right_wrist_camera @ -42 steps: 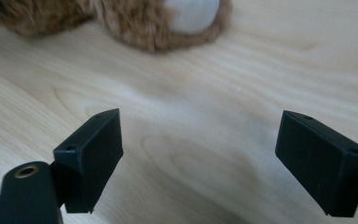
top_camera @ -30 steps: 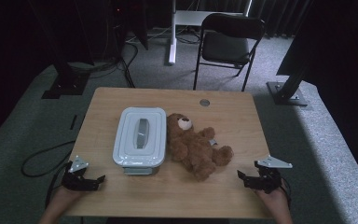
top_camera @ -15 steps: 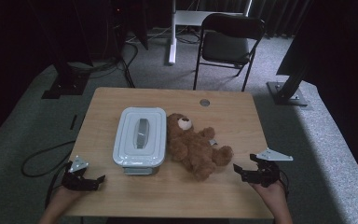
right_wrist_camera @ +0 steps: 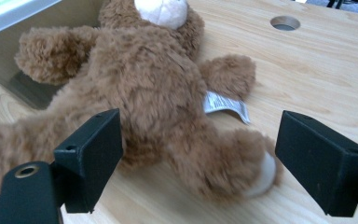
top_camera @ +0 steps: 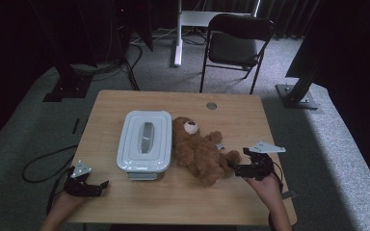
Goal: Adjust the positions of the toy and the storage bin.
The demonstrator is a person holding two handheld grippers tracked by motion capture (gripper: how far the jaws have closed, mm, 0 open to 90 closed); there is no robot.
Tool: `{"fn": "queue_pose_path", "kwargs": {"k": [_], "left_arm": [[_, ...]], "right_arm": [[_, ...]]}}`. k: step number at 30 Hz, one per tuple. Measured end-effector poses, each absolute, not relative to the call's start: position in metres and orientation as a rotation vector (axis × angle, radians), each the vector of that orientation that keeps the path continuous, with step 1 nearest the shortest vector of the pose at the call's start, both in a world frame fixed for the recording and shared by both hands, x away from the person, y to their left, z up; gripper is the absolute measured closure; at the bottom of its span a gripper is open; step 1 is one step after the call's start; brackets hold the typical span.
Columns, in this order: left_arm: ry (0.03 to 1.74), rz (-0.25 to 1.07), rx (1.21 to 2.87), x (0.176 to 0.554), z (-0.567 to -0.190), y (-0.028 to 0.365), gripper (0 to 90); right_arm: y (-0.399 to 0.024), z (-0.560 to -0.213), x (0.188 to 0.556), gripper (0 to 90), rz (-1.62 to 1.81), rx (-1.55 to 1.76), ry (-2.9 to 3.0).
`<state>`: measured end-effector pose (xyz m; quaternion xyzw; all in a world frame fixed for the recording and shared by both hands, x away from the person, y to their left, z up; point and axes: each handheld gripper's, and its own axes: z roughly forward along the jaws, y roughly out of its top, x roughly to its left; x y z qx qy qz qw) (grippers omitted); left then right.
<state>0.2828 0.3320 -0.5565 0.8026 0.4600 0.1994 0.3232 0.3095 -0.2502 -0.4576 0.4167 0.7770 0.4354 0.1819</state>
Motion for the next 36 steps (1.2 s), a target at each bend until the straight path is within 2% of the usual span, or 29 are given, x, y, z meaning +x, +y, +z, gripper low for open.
{"fn": "queue_pose_path", "kwargs": {"k": [26,36], "left_arm": [[1.207,0.522,2.108,0.283,-0.556,0.332,3.5],[1.205,0.521,2.108,0.283,-0.556,0.332,3.6]], "right_arm": [[-0.184,-0.468,0.372,12.3,1.242,1.178,2.362],[-0.175,-0.480,0.390,10.7,1.275,1.266,2.444]]}}
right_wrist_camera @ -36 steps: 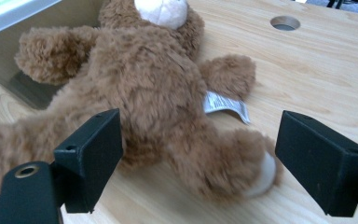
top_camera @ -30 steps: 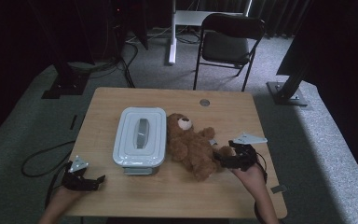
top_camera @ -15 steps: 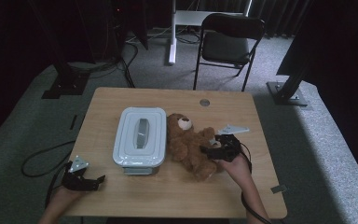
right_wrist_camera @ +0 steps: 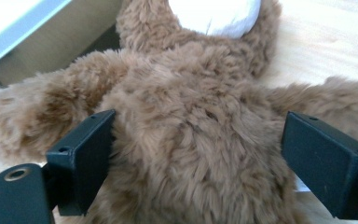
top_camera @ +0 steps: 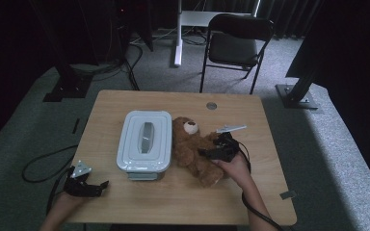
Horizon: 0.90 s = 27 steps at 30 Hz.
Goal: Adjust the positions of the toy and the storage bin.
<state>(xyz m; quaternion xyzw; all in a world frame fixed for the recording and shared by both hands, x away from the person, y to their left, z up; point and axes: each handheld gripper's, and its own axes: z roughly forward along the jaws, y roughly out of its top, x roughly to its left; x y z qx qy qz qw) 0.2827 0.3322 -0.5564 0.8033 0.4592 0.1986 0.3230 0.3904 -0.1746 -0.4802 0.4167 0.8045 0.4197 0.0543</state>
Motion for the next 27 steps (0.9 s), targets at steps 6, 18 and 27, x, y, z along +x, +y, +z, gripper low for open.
{"fn": "queue_pose_path", "kwargs": {"k": [6,18,27], "left_arm": [[1.205,0.522,2.108,0.283,-0.556,0.332,3.5],[1.205,0.522,2.111,0.283,-0.556,0.332,3.6],[1.205,0.522,2.111,0.283,-0.556,0.332,3.6]], "right_arm": [[-0.169,-0.493,0.399,9.8,1.258,1.323,2.525],[-0.153,-0.497,0.399,9.7,1.165,1.306,2.603],[-0.145,-0.505,0.398,10.6,1.079,1.351,2.632]]}}
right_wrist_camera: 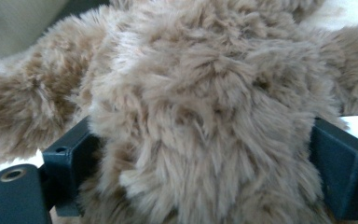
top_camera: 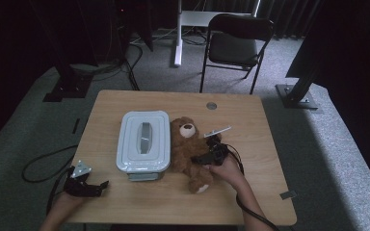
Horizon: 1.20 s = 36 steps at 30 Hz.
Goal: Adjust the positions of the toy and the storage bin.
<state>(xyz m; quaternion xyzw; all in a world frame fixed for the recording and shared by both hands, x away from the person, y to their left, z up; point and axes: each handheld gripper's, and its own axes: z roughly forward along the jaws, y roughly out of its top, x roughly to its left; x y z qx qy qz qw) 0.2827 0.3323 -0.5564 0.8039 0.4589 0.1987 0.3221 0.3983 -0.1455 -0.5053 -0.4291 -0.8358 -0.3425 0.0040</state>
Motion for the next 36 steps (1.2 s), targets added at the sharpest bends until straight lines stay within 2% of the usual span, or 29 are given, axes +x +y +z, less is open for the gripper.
{"fn": "queue_pose_path", "kwargs": {"k": [3,6,11,14,24,36], "left_arm": [[1.205,0.522,2.110,0.283,-0.556,0.332,3.5],[1.205,0.522,2.110,0.283,-0.556,0.332,3.6],[1.205,0.522,2.110,0.283,-0.556,0.332,3.6],[1.205,0.522,2.110,0.283,-0.556,0.332,3.6],[1.205,0.522,2.110,0.283,-0.556,0.332,3.6],[1.205,0.522,2.110,0.283,-0.556,0.332,3.6]], "right_arm": [[-0.142,-0.504,0.398,15.5,-1.037,-1.350,-2.639],[-0.141,-0.503,0.396,26.1,-1.023,-1.348,-2.669],[-0.145,-0.500,0.390,50.5,-1.102,-1.396,-2.663],[-0.145,-0.497,0.386,58.1,-1.149,-1.421,-2.676],[-0.152,-0.487,0.381,64.1,-1.243,-1.492,-2.615],[-0.171,-0.465,0.385,64.9,-1.269,-1.616,-2.637]]}}
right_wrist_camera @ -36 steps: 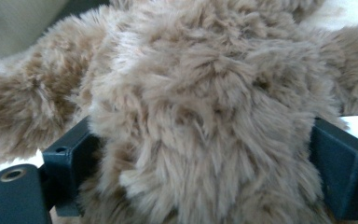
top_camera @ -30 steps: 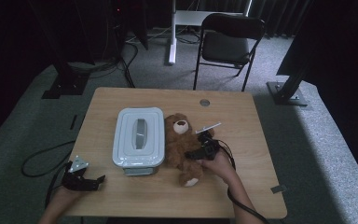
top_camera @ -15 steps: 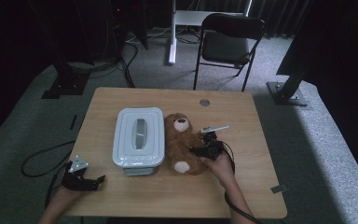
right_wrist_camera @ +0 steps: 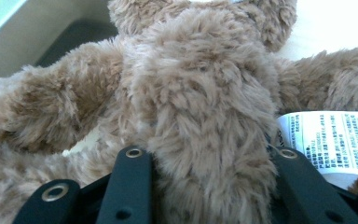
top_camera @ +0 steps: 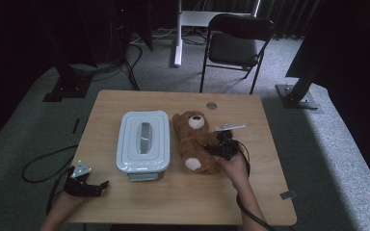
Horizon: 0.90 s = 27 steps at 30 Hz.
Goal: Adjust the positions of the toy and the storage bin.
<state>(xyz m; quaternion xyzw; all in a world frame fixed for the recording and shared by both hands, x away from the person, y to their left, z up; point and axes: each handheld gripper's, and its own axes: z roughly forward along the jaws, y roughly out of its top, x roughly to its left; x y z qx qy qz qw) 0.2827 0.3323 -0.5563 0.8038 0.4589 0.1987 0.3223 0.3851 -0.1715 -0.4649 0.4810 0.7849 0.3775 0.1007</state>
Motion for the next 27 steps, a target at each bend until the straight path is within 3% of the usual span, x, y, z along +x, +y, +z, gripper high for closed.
{"fn": "queue_pose_path", "kwargs": {"k": [14,27], "left_arm": [[1.205,0.521,2.110,0.283,-0.556,0.332,3.6],[1.205,0.521,2.110,0.283,-0.556,0.332,3.6]], "right_arm": [[-0.210,-0.417,0.415,64.7,1.010,1.514,2.096],[-0.240,-0.407,0.464,64.6,0.840,1.651,1.939]]}}
